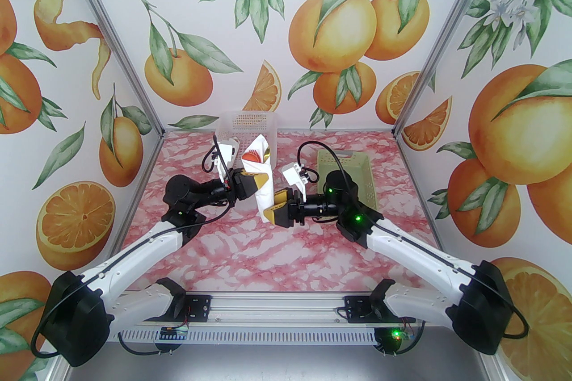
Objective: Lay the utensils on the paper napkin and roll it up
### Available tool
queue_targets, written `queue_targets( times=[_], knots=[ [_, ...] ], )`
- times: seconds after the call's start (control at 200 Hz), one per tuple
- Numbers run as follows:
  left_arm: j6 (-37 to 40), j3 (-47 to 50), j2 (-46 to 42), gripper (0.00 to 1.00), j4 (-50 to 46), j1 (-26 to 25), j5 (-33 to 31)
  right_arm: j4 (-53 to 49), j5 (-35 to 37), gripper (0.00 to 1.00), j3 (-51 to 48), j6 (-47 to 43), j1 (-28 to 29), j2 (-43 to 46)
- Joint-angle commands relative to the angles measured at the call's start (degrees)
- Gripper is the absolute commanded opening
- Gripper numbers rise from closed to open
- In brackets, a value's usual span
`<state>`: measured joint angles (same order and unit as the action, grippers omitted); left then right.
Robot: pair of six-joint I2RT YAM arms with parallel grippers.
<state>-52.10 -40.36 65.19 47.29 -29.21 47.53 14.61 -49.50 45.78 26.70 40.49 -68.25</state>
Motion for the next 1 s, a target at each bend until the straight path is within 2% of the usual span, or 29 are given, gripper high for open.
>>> queue_targets(
  times=[0.0, 0.23, 0.485, 0.891, 0.996],
  knots=[
    [0.42, -3.11, -0.24, 0.02, 0.82, 0.29, -1.32, 0.5, -0.68, 0.57, -1.59, 0.19, 0.53, 0.46],
    [0.46, -3.51, 0.33, 0.02, 0.28, 0.36, -1.65, -2.39, -0.39, 0.49, -2.02, -1.01, 0.55, 1.61],
    [0.37, -4.15, 0.73, 0.02, -0.3, 0.55, -1.43, -4.68, 0.6, 0.34, -2.02, -2.5, 0.47, 2.89],
    [0.77, -4.81, 0.09, 0.01, -2.73, 2.35, -1.12, -14.64, 1.84, 0.18, -0.47, -6.9, 0.39, 3.83],
    [0.59, -4.7, -0.06, 0.01, -2.72, 2.5, -1.03, -18.43, 2.18, 0.18, 0.14, -8.76, 0.3, 4.09]
  ],
)
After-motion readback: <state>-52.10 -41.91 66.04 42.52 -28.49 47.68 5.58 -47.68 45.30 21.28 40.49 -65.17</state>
